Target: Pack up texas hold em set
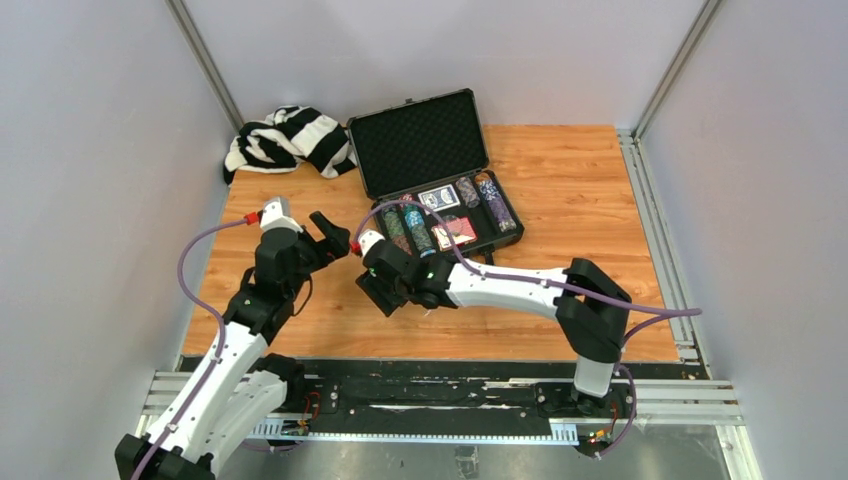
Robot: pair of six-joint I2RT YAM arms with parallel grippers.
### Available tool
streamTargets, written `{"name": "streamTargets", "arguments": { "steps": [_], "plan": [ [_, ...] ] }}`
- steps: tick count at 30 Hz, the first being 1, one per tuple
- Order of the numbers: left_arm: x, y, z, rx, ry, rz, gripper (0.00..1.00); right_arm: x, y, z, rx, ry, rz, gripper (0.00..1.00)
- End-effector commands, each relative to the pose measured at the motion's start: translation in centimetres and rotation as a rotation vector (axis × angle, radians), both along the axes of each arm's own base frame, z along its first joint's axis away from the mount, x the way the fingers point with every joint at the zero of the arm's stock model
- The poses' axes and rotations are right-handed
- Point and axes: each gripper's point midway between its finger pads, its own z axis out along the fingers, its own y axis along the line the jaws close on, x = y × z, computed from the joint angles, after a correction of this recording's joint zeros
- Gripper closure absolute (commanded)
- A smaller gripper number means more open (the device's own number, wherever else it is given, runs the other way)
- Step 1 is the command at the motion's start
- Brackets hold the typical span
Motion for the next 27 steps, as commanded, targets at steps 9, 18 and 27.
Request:
{"name": "streamTargets", "arguments": {
  "steps": [9,18,27],
  "plan": [
    [-0.5,0.4,0.6,-0.005,-0.018,0.010,0.00,10.5,-4.0,6.1,0.034,-0.147,-0.130,0.44],
    [0.0,-0.2,0.2,-0.017,-0.009,-0.011,0.00,19.7,-7.5,6.4,0.052,-0.153,-0.255,0.44],
    [0.1,-0.1,0.6,-0.016,-0.030,-0.006,0.00,25.7,-9.4,3.3,0.021,-0.112,-0.333,0.44]
  ]
}}
